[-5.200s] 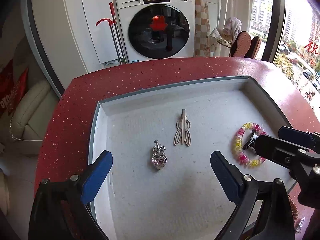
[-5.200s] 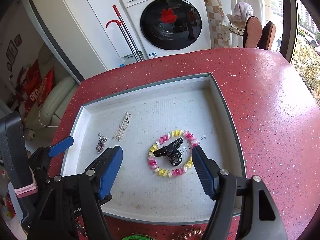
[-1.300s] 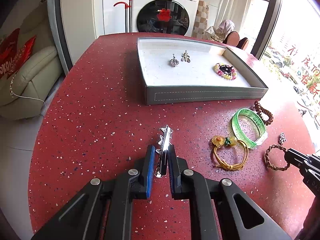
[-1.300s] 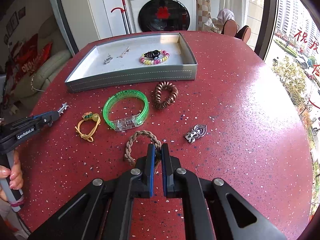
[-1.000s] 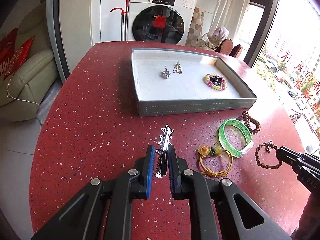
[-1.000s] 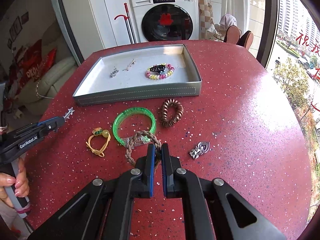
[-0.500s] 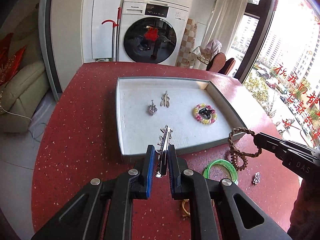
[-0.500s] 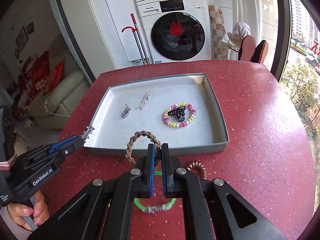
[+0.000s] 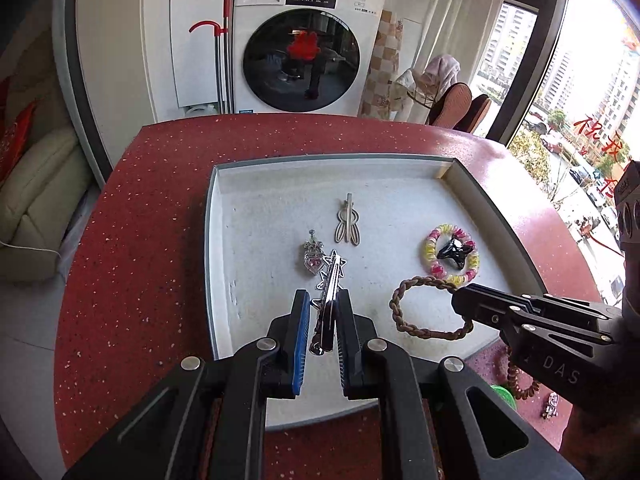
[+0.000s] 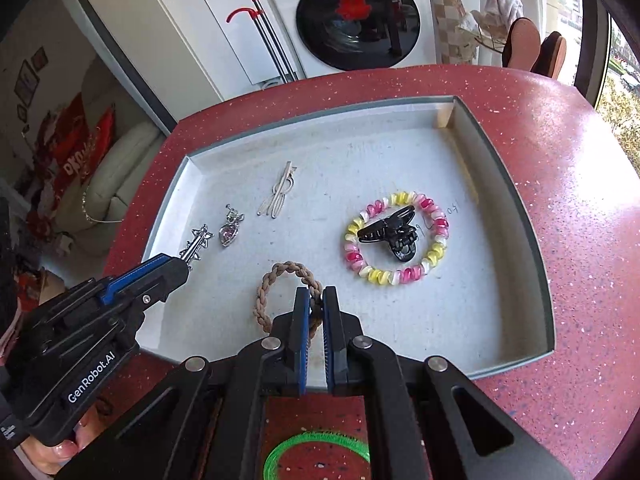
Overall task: Organize jewelry
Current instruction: 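Carry the barrette in the left tool while the right carries the braided bracelet to the tray, then open the left tool to drop the barrette while the right releases the braided bracelet in the tray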
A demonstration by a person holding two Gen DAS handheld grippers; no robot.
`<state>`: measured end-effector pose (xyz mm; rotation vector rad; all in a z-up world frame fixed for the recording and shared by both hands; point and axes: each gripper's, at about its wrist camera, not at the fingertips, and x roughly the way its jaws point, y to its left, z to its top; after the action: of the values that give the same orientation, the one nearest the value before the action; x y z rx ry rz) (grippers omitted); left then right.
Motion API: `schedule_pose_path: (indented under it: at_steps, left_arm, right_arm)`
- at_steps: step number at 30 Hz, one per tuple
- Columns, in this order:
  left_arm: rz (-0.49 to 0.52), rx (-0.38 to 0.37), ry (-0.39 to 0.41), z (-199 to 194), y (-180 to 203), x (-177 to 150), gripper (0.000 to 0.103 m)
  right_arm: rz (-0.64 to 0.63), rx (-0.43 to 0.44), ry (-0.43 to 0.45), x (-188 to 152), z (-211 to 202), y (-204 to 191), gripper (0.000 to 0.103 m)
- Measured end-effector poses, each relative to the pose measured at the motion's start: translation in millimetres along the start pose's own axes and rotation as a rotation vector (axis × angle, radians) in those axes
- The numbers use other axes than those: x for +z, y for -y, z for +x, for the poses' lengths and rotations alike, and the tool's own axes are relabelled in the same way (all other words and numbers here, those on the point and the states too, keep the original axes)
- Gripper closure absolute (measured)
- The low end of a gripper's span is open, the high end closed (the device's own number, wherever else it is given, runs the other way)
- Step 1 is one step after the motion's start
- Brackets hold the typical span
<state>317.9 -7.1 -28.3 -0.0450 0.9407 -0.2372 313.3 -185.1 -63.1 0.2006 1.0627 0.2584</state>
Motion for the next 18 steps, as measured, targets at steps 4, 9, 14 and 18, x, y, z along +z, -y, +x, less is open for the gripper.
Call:
schedule_pose_path:
  at_steps: [4, 9, 14, 18]
  left_arm:
    - [0.009, 0.014, -0.026, 18.6, 2.2, 4.4, 0.072]
    - [0.032, 0.054, -0.052, 36.0, 5.8, 3.9, 0.072]
    - [0.052, 0.087, -0.064, 44.7, 8.3, 0.2, 0.072]
    - [0.098, 0.126, -0.058, 46.8, 15.2, 0.0, 0.072]
  right_arm:
    - [-0.002, -0.032, -0.009, 4.4, 11.7, 5.9, 0.096]
    - [-0.011, -0.093, 0.017, 12.9, 13.0, 15.5, 0.096]
    - [0.012, -0.136, 0.029, 19.8, 12.9, 28.2, 0.096]
    - [0.005, -0.141, 0.03, 19.8, 11.5, 27.9, 0.096]
